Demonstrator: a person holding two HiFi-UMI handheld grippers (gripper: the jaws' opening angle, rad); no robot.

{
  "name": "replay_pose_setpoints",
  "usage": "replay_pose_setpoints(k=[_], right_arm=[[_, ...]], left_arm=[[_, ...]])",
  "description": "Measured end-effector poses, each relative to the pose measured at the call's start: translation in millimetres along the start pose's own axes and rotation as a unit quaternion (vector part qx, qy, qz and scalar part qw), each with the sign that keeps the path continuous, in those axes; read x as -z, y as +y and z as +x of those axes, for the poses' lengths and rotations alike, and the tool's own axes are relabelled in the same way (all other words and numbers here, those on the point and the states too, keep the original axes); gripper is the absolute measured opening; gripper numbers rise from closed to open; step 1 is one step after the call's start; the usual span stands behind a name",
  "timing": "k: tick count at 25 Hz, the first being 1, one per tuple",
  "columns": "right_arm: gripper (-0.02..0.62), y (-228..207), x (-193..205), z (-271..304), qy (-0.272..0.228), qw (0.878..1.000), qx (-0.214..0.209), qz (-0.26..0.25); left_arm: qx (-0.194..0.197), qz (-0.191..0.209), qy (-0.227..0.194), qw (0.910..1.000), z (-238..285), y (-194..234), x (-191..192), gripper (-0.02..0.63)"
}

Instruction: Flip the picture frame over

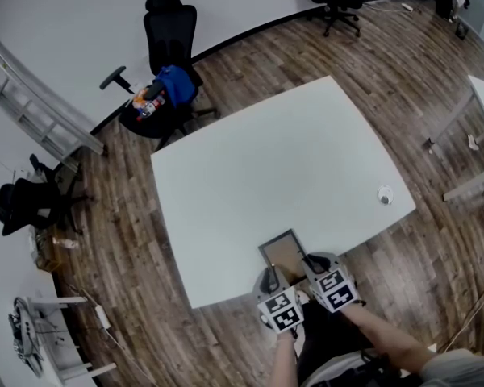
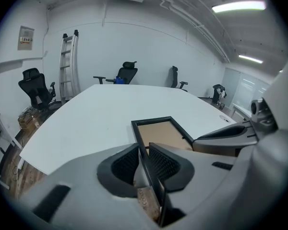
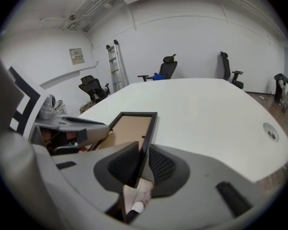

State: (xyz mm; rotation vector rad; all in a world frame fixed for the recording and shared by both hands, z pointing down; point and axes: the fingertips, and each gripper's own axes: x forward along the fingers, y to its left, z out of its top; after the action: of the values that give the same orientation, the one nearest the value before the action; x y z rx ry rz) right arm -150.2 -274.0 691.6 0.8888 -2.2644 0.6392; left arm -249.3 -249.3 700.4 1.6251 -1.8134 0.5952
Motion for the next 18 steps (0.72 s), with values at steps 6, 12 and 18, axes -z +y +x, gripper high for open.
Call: replay_pose_setpoints(k=[6,12,18], right_arm=[[0.061,-1.5,-4.6,-6.2,-0.010,1.000,0.002,0.000],[0.061,0.2,-19.6,-19.8,-0.042,0.999,0.001,0.000],[0.061,13.8,-45.0,-38.9,-0.103,0.994,-0.003,-0.023]], left_arm=[[0.003,-0.020,-0.008,0.9998,-7.6,0.7,-1.6,0.071],[0.009,-0.024,-0.022,0.9994,-21.2,-2.8,-9.6,0.071],[0.015,-0.033,-0.058,0.9977,-42.5,-4.9,-27.4,0.069]])
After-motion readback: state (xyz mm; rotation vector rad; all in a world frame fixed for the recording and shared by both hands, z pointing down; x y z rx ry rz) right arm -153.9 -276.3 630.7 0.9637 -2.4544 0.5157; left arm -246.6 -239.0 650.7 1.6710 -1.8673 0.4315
